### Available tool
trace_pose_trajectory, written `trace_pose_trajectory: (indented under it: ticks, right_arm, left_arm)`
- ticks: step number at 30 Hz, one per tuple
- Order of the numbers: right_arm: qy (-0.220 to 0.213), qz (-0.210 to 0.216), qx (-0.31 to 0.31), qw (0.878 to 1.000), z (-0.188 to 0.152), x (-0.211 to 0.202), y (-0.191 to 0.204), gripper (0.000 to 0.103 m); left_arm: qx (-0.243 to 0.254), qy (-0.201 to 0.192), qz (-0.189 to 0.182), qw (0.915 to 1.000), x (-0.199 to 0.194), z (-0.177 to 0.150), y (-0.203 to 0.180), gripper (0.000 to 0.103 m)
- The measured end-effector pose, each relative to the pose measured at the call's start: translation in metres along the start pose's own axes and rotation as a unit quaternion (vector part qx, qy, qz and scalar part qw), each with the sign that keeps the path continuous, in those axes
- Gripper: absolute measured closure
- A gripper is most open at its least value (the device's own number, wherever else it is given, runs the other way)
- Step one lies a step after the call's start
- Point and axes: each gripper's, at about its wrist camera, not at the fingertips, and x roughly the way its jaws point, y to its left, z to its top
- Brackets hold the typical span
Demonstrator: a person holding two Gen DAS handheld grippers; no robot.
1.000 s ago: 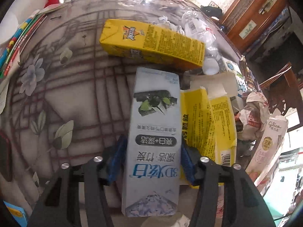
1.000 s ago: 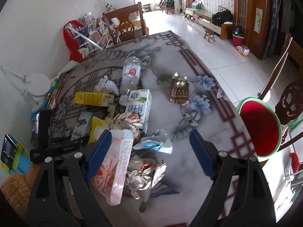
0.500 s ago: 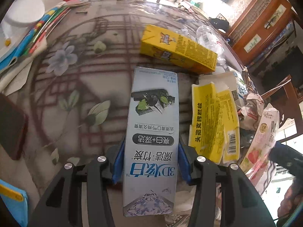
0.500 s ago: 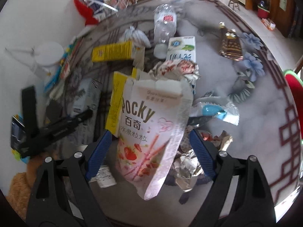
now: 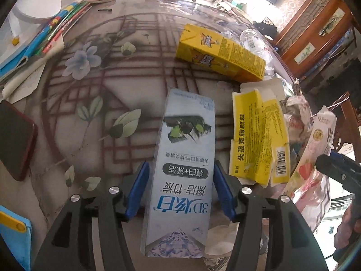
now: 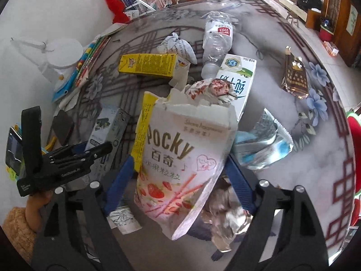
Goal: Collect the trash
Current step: 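Lift the carton and Pocky bag and carry them toward the red bucket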
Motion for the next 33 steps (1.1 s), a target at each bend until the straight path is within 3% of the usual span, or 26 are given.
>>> trace_pose_trajectory:
  ticks: [4,6,9,18,23,33]
  right_arm:
    - [0.001,0.010,0.005,1.000,-0.003,-0.002,-0.001,0.024]
    - [-0.003,0.014,0.001,1.000,-0.003,-0.004,0.001,0.037]
    - [-0.021,0.023,-0.010,0.999,-0.001,-0.015,0.005,0.039]
    - [-0.109,0.031,-0.043,0.993,0.020,-0.074,0.018,0.040]
    - [-0.153,0.007,-0.048,0.987,0.026,-0.098,0.010,0.039]
    - [-0.177,-0.009,-0.011,0.984,0.027,-0.117,-0.029,0.039]
  left_arm:
    - [0.002,-0.002,-0.001,1.0000,-0.003,0.002,0.002,0.050]
    - [0.005,0.000,0.000,1.0000,0.001,0.005,0.002,0.053]
    - [0.011,-0.008,0.003,0.9999,-0.004,0.005,-0.003,0.056]
    - [0.043,-0.082,-0.012,0.9956,-0.058,0.024,-0.043,0.056]
    - [0.050,-0.113,-0.022,0.9921,-0.081,0.037,-0.068,0.056]
    - [0.074,-0.143,-0.025,0.9866,-0.099,0.046,-0.099,0.056]
